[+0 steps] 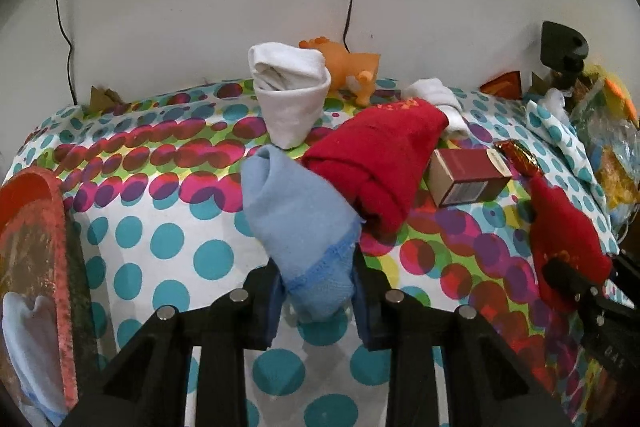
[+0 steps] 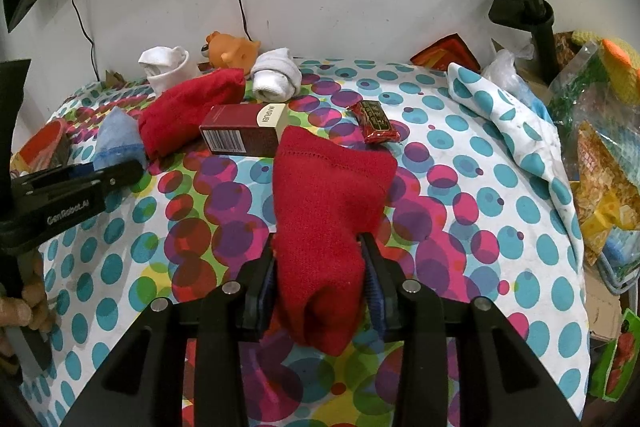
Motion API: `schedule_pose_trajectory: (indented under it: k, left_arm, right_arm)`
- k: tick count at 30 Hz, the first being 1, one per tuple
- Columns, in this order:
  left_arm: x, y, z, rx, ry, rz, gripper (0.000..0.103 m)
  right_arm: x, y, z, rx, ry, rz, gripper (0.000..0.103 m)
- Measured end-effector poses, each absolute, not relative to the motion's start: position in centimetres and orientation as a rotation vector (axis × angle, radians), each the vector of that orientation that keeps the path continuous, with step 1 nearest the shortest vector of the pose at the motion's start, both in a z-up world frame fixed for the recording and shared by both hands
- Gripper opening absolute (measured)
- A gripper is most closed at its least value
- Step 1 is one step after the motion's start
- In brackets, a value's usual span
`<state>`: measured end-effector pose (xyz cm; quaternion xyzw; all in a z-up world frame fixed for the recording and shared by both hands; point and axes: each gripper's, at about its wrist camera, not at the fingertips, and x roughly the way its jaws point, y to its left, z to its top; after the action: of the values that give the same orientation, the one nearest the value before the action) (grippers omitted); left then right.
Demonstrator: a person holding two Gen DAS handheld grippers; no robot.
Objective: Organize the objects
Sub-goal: 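Grasp a light blue sock with left tool while right tool holds the red sock, then carry the light blue sock into the red tray and open the left tool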
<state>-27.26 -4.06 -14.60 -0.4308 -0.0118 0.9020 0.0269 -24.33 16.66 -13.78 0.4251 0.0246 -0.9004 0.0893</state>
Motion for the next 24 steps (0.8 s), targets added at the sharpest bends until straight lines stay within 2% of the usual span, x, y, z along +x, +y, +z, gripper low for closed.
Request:
schedule_pose_trajectory:
  k: [12,24]
  left_arm:
    - [-23.8,-3.2,-14.4,-1.325,0.081,2.728,0.028]
    - [-19.2,-4.5,-13.5,-1.344,0.014,2.675,0.028]
  right_arm:
    - [-24.5,16.4,-13.8,1.274,0.086,-2.682,0.038]
    - [-24.6,16.4,-13.9,1.276,0.093,-2.682,0.039]
